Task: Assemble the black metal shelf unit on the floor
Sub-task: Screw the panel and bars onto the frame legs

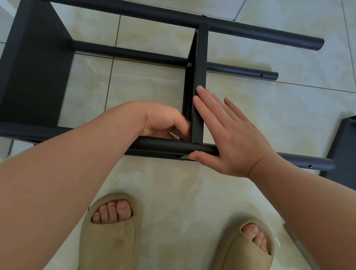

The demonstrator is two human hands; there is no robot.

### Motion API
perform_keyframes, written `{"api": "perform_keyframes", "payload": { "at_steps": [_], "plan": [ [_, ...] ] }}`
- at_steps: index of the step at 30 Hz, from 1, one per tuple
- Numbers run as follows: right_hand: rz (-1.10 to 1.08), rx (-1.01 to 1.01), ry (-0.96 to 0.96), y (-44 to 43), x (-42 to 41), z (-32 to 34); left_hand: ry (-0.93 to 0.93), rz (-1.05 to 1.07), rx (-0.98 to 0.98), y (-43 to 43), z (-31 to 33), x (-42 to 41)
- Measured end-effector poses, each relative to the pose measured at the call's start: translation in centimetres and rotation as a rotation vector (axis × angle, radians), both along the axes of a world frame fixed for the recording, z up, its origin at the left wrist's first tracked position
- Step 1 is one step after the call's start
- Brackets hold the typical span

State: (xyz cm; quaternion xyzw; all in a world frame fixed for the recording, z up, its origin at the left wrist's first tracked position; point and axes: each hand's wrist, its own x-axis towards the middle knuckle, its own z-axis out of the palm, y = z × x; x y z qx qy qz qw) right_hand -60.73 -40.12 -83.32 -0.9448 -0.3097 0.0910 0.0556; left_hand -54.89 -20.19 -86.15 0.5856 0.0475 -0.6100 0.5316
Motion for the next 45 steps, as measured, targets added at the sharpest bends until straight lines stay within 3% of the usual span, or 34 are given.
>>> {"api": "perform_keyframes", "payload": {
  "at_steps": [3,8,26,28,32,35,38,40,45],
  "plan": [
    [-0.002,0.014,-0.002,0.0,0.0,0.0,-0.047,-0.087,0.048,-0.1,0.2,0.0],
    [-0.003,0.017,0.002,0.1,0.0,0.1,-0.117,-0.045,0.067,-0.1,0.0,0.0],
    [-0.010,0.012,0.014,0.1,-0.1,0.1,-0.017,0.028,-0.044,-0.2,0.0,0.0],
    [-0.013,0.010,0.021,0.2,-0.2,0.1,-0.169,0.134,0.119,-0.5,0.1,0.0],
    [-0.062,-0.013,0.129,0.2,-0.1,0.8,-0.834,0.309,0.512,-1.0,0.9,-0.3],
    [-0.185,0.098,0.309,0.7,0.2,1.8,-1.137,0.354,0.551,-1.0,2.9,-0.3],
    [-0.271,0.200,0.391,0.3,-0.1,2.8,-1.441,0.152,0.541,-2.1,5.5,1.7],
    [-0.347,0.223,0.407,-0.8,-0.7,3.5,-1.513,-0.040,0.605,-3.5,7.0,4.0],
    [-0.473,0.221,0.523,-4.2,-1.7,3.3,-1.352,-0.415,0.771,-7.2,8.4,9.1]
  ]
}}
